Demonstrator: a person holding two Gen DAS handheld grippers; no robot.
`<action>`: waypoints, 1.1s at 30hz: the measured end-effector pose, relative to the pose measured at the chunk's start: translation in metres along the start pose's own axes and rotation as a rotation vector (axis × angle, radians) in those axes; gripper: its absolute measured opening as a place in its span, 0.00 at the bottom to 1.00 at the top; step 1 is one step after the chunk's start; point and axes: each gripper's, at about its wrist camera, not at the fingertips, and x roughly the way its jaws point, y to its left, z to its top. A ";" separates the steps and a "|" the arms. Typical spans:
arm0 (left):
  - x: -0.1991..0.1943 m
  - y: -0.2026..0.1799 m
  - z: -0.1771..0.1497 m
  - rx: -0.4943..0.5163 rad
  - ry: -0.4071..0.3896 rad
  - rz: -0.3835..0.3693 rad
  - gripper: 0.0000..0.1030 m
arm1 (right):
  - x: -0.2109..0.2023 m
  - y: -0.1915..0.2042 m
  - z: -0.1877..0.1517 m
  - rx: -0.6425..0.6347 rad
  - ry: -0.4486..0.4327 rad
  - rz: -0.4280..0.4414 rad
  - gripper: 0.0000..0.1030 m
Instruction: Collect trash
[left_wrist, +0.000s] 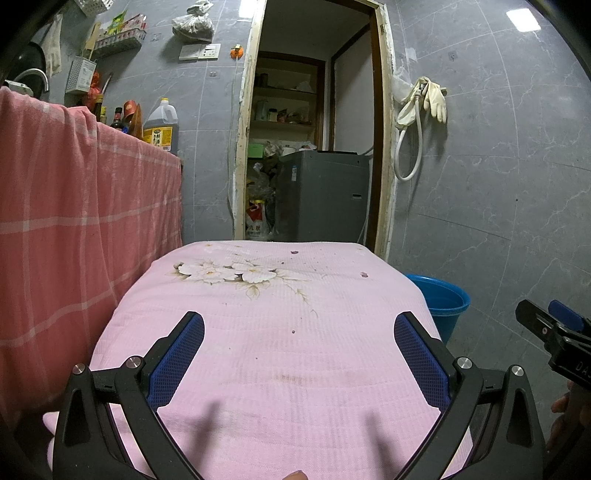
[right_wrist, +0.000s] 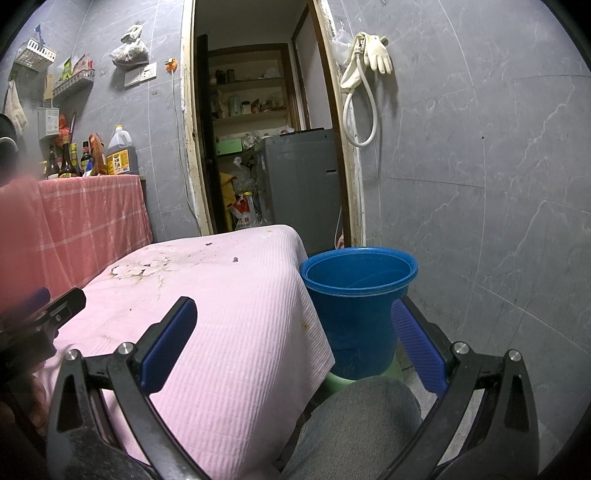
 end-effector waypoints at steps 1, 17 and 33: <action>0.000 0.000 0.000 0.003 0.000 0.001 0.98 | 0.000 0.001 0.000 0.000 0.000 0.000 1.00; -0.003 0.010 0.000 -0.015 -0.001 0.029 0.98 | -0.001 0.003 -0.002 0.001 0.005 -0.001 1.00; -0.004 0.015 0.000 0.002 -0.012 0.038 0.98 | 0.000 0.002 -0.001 0.002 0.007 0.000 1.00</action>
